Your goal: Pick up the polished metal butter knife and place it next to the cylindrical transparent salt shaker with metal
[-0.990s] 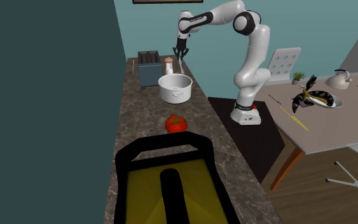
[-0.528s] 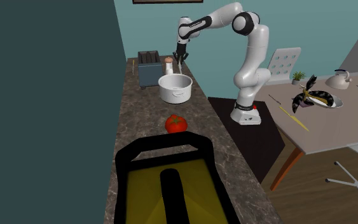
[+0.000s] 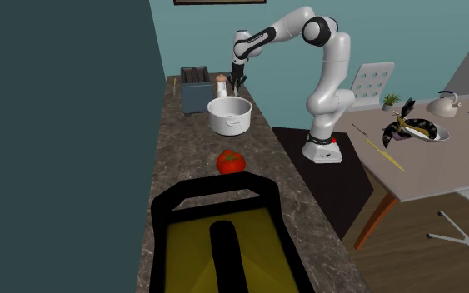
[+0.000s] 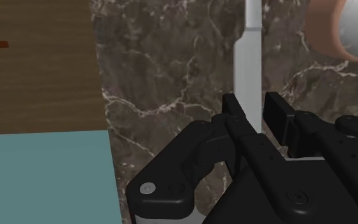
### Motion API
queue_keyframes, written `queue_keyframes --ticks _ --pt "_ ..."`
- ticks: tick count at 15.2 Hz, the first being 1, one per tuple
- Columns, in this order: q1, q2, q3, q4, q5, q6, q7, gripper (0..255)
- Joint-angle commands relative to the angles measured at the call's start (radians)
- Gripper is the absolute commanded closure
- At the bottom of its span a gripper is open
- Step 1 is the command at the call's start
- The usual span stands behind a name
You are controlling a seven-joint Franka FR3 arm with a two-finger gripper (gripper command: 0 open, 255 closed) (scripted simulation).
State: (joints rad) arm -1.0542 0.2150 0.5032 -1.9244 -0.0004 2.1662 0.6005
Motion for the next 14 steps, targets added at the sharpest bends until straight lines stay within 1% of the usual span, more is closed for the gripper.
queue_keyframes --ticks 1,8,14 --pt "0.002 0.012 -0.002 -0.014 -0.006 0.024 0.002 255" --pt "0.012 0.063 -0.012 -0.055 -0.035 0.112 0.015 255" --pt "0.012 0.063 -0.012 -0.055 -0.035 0.112 0.015 255"
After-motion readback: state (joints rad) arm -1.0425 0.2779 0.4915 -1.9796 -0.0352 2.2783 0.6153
